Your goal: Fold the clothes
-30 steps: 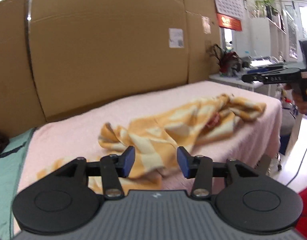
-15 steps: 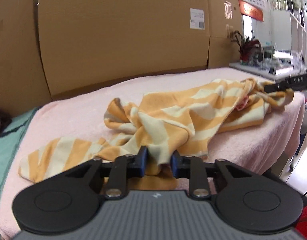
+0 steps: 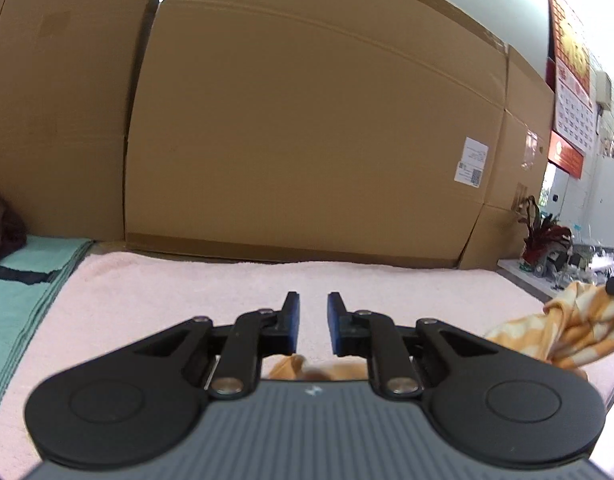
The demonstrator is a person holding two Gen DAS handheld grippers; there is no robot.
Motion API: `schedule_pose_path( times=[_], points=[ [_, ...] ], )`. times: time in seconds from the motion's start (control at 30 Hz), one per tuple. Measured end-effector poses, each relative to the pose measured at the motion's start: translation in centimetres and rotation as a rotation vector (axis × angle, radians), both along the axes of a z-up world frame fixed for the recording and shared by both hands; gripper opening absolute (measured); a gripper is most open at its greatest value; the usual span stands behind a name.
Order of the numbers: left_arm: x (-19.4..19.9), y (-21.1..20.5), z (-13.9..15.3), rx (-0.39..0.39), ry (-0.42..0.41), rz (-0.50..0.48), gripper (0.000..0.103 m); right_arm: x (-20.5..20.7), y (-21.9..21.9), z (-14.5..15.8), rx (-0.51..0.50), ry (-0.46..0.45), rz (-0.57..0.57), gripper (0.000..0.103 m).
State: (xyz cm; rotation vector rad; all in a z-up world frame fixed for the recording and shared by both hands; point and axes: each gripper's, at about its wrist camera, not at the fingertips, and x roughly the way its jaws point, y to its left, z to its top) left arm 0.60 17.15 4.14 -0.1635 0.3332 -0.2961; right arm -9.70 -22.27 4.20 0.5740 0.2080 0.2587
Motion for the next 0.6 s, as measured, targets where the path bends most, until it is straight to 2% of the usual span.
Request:
schedule_pose_path(
  times=[0.07, 0.13, 0.2, 0.23, 0.27, 0.37, 0.4, 0.43, 0.53, 0.57, 0.6],
  points=[
    [0.2, -0.1, 0.0, -0.018, 0.011, -0.017, 0.011, 0.1, 0.1, -0.1, -0.023, 0.002, -0.016, 0.010],
    [-0.6, -0.6, -0.3, -0.014, 0.005, -0.065, 0.011, 0.2, 0.3, -0.7, -0.064, 0.026, -0.029, 0.008],
    [-2.6, -1.4, -0.8, 0.033, -0.009, -0.134, 0.025, 0.3, 0.4, -1.2, -0.105, 0.049, -0.042, 0.006],
    [-3.8, -1.8, -1.1, 0.067, -0.020, -0.167, 0.035, 0.4, 0.5, -1.5, -0.125, 0.061, -0.049, 0.006],
    [-5.0, -2.2, -1.4, 0.103, -0.029, -0.199, 0.038, 0.4, 0.6, -1.7, -0.145, 0.072, -0.055, 0.007],
    [-7.9, -2.8, -2.2, 0.156, -0.005, -0.298, 0.047, 0.6, 0.8, -2.6, -0.206, 0.107, -0.075, 0.032],
    [-8.9, -3.0, -2.5, 0.172, 0.004, -0.331, 0.047, 0.6, 0.9, -2.8, -0.227, 0.119, -0.081, 0.048],
    [-9.6, -3.0, -2.8, 0.173, 0.013, -0.358, 0.053, 0.7, 0.9, -3.1, -0.247, 0.131, -0.088, 0.057],
    [-11.0, -3.1, -3.5, 0.162, 0.038, -0.425, 0.075, 0.9, 1.2, -3.9, -0.308, 0.166, -0.108, 0.073],
    [-10.9, -3.3, -3.9, 0.163, 0.049, -0.428, 0.080, 1.0, 1.1, -4.3, -0.319, 0.181, -0.117, 0.075],
    [-10.6, -3.5, -4.3, 0.166, 0.060, -0.424, 0.080, 1.4, 1.0, -4.7, -0.315, 0.204, -0.124, 0.076]
  ],
)
